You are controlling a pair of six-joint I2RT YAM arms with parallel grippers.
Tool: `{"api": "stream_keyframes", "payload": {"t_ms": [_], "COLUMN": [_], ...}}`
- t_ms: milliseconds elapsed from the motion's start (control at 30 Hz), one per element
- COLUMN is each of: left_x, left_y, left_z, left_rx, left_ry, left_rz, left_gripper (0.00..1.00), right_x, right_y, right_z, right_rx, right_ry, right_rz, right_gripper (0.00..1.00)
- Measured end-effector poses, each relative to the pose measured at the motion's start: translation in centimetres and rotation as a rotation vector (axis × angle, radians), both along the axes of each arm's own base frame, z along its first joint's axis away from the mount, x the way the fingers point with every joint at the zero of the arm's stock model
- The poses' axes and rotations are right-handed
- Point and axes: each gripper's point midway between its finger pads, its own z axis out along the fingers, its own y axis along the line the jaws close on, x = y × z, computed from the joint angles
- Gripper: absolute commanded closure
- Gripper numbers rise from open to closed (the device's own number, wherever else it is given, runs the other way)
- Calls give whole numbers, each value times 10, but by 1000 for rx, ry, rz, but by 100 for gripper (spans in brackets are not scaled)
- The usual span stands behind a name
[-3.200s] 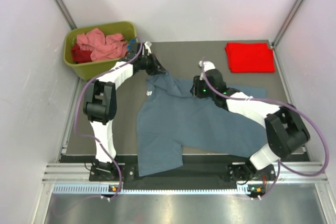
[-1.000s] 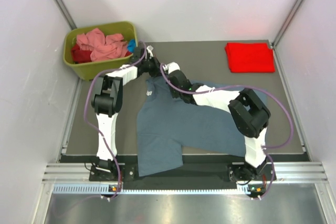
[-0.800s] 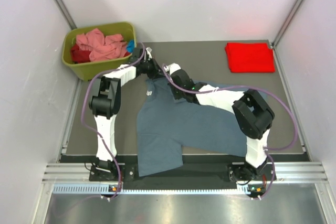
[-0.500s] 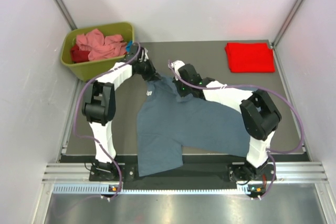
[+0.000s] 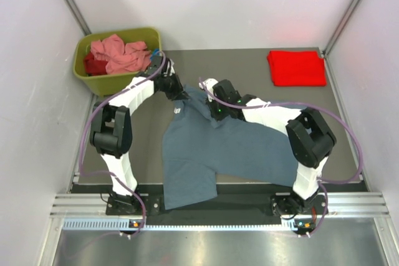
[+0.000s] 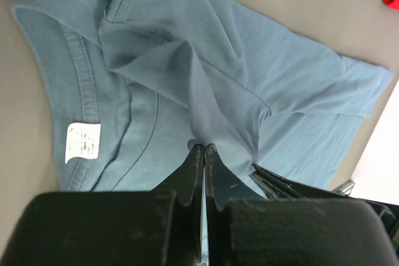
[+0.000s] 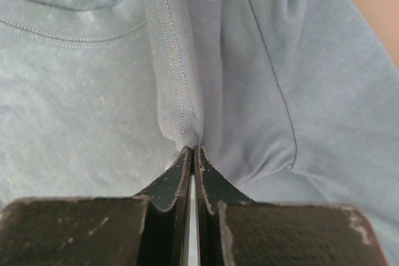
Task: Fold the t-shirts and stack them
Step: Fold the tshirt
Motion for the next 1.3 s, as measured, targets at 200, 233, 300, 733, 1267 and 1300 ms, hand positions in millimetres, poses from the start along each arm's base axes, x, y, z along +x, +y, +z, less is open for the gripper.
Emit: {"api": "stream_keyframes", "payload": {"t_ms": [200,233,300,733,1267,1300], "left_x": [-17,-22,-31,-91,-95,-97], "left_y": [5,7,10,30,41,42], "left_z": [2,1,-1,-48,-61,-62], "left_rx": [45,62,98,266,330,331], "left_ry": [13,20,27,131,136,140], "left_rz": [10,14,19,20,30,30], "left_gripper": [100,100,100,100,100,100], "right_x": [-9,-11,-13,-34,-33,-33], "right_y": [-7,-8,-8,-14,-50,-50], "right_z": [6,7,7,-4,-25,-25], "right_rx": [-9,-9,-12,7,117,120], "right_ry": [-14,-14,-12,149,288,290], "right_rz": [38,46,63,-36,-728,-741], "right_gripper": [100,100,100,61,64,64]}}
